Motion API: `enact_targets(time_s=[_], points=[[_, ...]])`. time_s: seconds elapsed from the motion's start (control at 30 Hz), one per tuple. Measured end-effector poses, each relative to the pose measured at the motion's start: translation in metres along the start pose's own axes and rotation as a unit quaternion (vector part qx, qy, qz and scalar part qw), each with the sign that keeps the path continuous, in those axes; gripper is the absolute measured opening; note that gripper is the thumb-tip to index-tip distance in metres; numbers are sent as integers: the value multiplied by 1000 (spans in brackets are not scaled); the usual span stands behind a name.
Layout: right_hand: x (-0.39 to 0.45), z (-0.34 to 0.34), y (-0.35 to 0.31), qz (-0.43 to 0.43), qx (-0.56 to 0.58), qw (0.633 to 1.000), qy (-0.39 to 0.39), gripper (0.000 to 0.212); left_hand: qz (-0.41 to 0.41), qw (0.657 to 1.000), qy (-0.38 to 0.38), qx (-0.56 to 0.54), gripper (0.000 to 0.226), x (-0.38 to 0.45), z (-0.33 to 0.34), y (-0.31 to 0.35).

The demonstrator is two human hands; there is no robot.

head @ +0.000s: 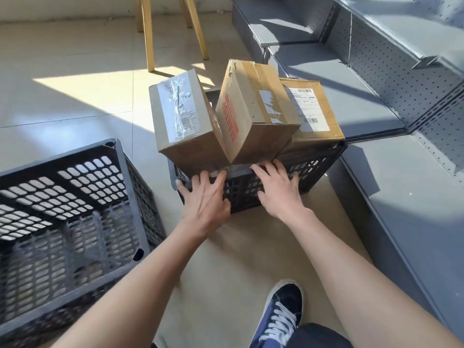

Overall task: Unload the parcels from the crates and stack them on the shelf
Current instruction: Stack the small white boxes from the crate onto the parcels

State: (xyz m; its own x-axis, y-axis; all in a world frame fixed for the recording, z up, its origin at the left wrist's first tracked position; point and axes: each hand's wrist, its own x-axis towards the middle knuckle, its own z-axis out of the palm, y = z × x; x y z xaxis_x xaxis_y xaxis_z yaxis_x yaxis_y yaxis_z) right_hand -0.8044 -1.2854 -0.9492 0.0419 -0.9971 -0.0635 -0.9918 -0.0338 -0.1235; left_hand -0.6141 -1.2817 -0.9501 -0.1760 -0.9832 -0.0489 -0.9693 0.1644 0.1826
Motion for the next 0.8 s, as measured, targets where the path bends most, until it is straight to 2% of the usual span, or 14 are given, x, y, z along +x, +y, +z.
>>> enact_targets(time_s=[0.33,0.8], points=[[-123,1,-16,2,11,999,-50,72,29,999,-15,33,74,-121,3,0],[-232,-8,-30,27,25,996,-79,64,30,997,-69,17,73,-227,-3,13]])
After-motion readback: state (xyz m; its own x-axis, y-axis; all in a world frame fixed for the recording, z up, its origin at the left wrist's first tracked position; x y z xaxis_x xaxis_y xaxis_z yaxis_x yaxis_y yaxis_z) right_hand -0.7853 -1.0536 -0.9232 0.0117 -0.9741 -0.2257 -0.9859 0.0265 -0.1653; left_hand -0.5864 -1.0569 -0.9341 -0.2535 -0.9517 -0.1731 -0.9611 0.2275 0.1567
